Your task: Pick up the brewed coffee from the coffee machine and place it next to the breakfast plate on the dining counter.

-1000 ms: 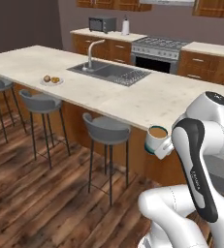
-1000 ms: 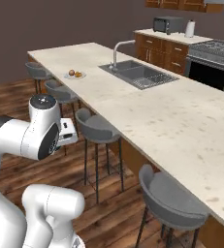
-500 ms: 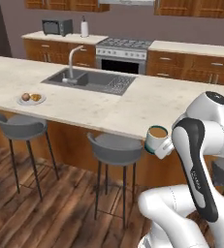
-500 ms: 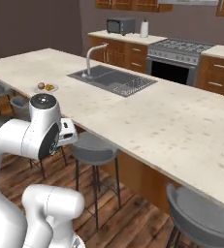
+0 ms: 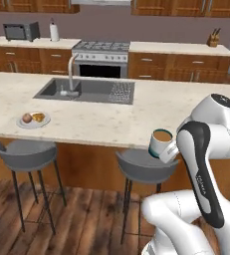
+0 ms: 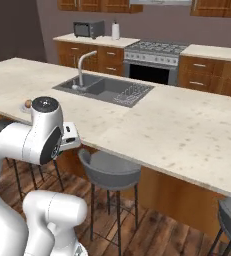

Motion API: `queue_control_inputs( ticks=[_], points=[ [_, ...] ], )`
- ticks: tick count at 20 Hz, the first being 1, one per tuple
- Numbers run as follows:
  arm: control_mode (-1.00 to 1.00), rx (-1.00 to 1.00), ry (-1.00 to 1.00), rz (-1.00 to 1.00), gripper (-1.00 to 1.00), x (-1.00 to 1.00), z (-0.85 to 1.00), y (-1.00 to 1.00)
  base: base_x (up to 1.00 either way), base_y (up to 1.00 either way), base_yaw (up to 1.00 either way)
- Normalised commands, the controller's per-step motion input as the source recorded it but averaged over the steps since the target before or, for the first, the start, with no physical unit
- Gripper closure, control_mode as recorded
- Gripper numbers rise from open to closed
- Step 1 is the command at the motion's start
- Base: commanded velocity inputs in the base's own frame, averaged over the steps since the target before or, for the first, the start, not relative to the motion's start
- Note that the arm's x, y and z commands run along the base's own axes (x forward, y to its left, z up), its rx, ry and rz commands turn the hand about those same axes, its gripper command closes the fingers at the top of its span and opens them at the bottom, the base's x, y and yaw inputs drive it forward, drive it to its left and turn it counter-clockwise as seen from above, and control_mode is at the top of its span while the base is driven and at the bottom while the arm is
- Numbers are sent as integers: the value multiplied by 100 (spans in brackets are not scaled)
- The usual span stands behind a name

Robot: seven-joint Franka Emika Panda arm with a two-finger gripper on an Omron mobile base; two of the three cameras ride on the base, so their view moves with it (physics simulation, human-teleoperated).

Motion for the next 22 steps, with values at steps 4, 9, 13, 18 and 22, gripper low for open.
queue_control_inputs(
  ticks=[4, 9, 13, 18, 22],
  points=[
    [100, 0, 0, 0, 100, 0, 0, 0, 43, 100, -41],
    [100, 0, 0, 0, 100, 0, 0, 0, 53, 100, -42],
    [100, 0, 0, 0, 100, 0, 0, 0, 64, 100, -40],
    [100, 0, 0, 0, 100, 0, 0, 0, 78, 91, -33],
    [100, 0, 0, 0, 100, 0, 0, 0, 66, 95, -22]
  ],
)
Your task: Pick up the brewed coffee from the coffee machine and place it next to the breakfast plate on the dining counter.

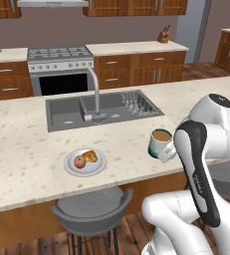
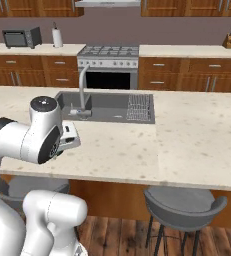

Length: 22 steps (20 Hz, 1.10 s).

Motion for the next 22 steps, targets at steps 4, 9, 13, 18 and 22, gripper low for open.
queue_control_inputs(
  ticks=[4, 9, 13, 18, 22],
  points=[
    [100, 0, 0, 0, 100, 0, 0, 0, 50, 52, -7],
    [-100, -5, 0, -4, 100, 45, -7, 8, 0, 0, 0],
    [-100, -7, 0, -3, 100, 59, -28, 15, 0, 0, 0],
    [-100, -7, 4, -1, 100, 45, -39, 13, 0, 0, 0],
    [-100, -1, 2, 0, 100, 41, -52, 7, 0, 0, 0]
  ],
)
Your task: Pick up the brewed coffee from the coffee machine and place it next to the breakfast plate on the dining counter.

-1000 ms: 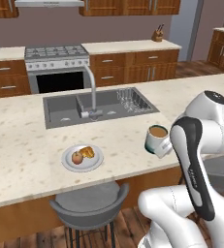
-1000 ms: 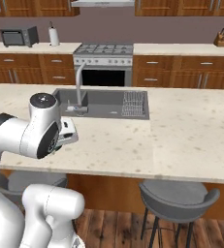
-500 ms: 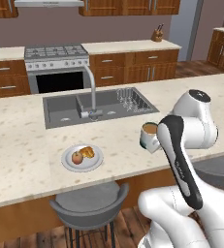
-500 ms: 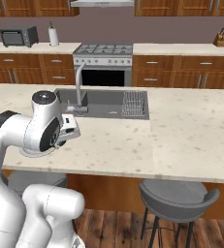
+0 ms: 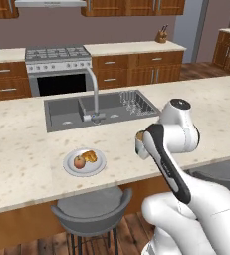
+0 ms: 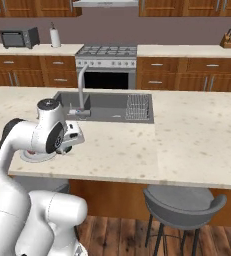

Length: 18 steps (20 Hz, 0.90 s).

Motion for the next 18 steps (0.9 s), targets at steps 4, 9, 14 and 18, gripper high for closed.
queue_control_inputs(
  ticks=[4, 9, 14, 18],
  points=[
    [-100, 0, 0, 0, 100, 50, -50, 0, 0, 0, 0],
    [-100, 0, 0, 0, 100, 67, -55, 0, 0, 0, 0],
    [-100, 0, 0, 0, 100, 70, -51, 12, 0, 0, 0],
    [-100, 0, 0, 0, 100, 57, -34, 13, 0, 0, 0]
  ],
)
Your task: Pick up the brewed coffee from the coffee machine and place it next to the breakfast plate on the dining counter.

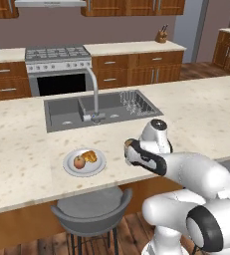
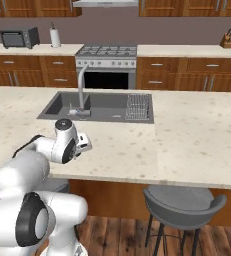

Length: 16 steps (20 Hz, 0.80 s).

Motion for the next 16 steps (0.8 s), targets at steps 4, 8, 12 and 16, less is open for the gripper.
queue_control_inputs(
  ticks=[4, 8, 12, 16],
  points=[
    [-100, 0, 1, 0, 100, 49, -19, 14, 0, 0, 0],
    [-100, 0, 7, 0, 100, 41, -11, 18, 0, 0, 0],
    [-100, 0, 7, 0, 100, 37, -23, 21, 0, 0, 0],
    [-100, 0, 5, 0, 100, 36, -32, 13, 0, 0, 0]
  ],
)
